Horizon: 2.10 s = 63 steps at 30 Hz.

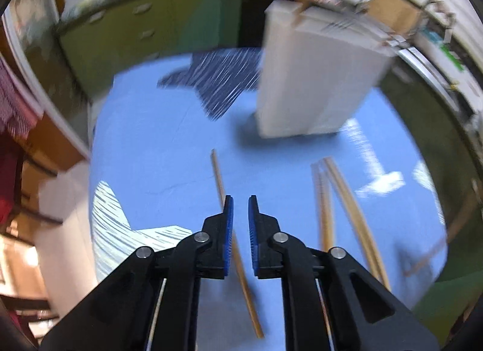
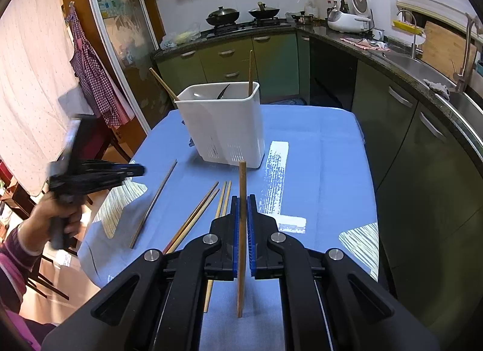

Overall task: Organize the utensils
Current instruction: 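Lower the left gripper's chopstick into the white holder and open it while the right carries its chopstick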

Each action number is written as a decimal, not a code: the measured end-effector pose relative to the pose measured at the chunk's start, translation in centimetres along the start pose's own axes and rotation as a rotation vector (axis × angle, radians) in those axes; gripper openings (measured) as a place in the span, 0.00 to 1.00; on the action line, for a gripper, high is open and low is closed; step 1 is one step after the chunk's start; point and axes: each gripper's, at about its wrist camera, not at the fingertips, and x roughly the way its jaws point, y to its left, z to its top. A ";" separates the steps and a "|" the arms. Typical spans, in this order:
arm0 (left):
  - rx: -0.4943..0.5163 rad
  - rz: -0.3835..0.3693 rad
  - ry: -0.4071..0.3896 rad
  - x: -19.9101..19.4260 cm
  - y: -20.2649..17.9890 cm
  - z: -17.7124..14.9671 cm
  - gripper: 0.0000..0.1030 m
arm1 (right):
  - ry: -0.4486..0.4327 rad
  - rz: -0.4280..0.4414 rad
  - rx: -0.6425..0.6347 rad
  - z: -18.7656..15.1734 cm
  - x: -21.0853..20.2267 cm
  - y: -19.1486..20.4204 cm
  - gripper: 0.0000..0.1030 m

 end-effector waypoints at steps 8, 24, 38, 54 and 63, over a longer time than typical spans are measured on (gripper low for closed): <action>-0.071 0.031 0.135 5.7 1.1 1.9 0.09 | -0.001 -0.006 0.013 -0.2 -0.4 -0.8 0.06; -0.047 0.039 0.129 5.0 0.6 2.5 0.05 | -0.010 0.003 0.015 -0.6 -0.8 -1.3 0.06; 0.087 -0.040 -0.212 -9.8 -1.7 -1.2 0.05 | -0.015 -0.001 0.017 -0.7 -1.2 -1.2 0.06; 0.107 -0.141 -0.284 -13.5 -4.3 1.6 0.05 | -0.055 0.017 0.002 0.6 -2.0 -0.8 0.06; 0.145 -0.132 -0.464 -19.4 -7.4 7.8 0.05 | -0.055 0.020 -0.012 0.9 -1.8 -0.5 0.06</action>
